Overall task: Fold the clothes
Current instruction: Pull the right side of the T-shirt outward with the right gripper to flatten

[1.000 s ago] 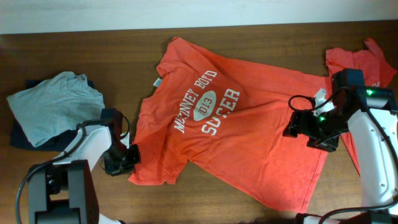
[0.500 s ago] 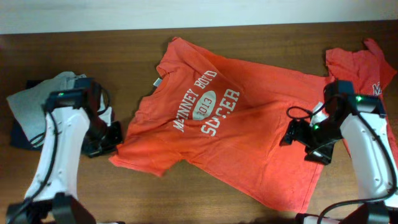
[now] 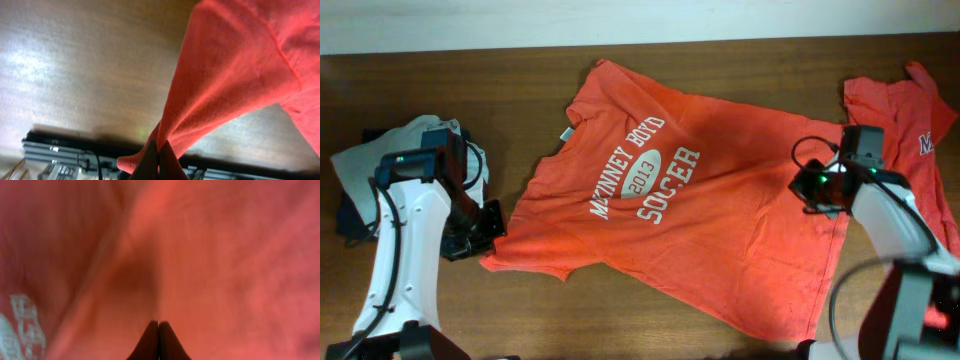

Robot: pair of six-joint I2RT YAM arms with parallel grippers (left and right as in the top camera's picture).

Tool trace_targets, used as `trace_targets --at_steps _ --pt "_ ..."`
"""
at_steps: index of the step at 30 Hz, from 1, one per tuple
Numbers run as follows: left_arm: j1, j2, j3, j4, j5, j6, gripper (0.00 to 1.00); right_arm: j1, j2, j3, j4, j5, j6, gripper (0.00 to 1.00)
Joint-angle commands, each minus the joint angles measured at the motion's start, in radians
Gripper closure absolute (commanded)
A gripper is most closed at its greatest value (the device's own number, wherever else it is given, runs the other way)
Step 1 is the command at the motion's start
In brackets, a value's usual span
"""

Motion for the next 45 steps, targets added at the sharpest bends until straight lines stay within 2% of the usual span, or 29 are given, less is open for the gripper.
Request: trace_targets --at_steps 1,4,5,8,13,16,22,26,34,37,45 --pt "0.006 -0.021 0.006 -0.026 -0.019 0.015 1.00 -0.001 0.129 -0.002 0.123 -0.014 0.024 0.93" --pt "0.006 -0.021 0.006 -0.027 -0.016 -0.001 1.00 -0.002 0.227 -0.001 0.277 -0.086 0.055 0.89" --pt "0.006 -0.021 0.006 -0.016 -0.016 -0.008 0.99 -0.002 0.286 0.004 0.324 -0.108 0.122 0.90" --pt "0.006 -0.021 0.006 -0.006 -0.016 -0.014 0.99 0.004 0.362 0.021 0.353 -0.117 0.148 0.92" --pt "0.006 -0.021 0.006 0.003 -0.016 -0.064 0.99 0.025 0.556 0.158 0.350 -0.151 0.142 0.93" --pt "0.006 -0.021 0.006 0.003 -0.016 -0.075 0.99 0.024 0.593 0.248 0.272 -0.204 0.082 0.95" --pt "0.006 -0.021 0.006 0.037 -0.016 -0.079 0.99 -0.014 0.487 0.534 -0.090 -0.200 -0.147 0.90" --pt "0.006 -0.021 0.006 0.049 -0.016 -0.078 0.99 0.015 0.469 0.706 -0.222 -0.219 -0.147 0.89" --pt "0.006 -0.021 0.006 0.057 -0.016 -0.079 0.99 0.259 0.569 0.720 -0.003 -0.142 -0.135 0.85" --pt "0.006 -0.021 0.006 0.063 -0.016 -0.079 0.99 0.341 0.638 0.720 0.112 -0.118 -0.064 0.85" --pt "0.006 -0.021 0.006 0.059 -0.004 -0.082 0.99 0.420 0.756 0.720 0.265 -0.086 0.080 0.89"
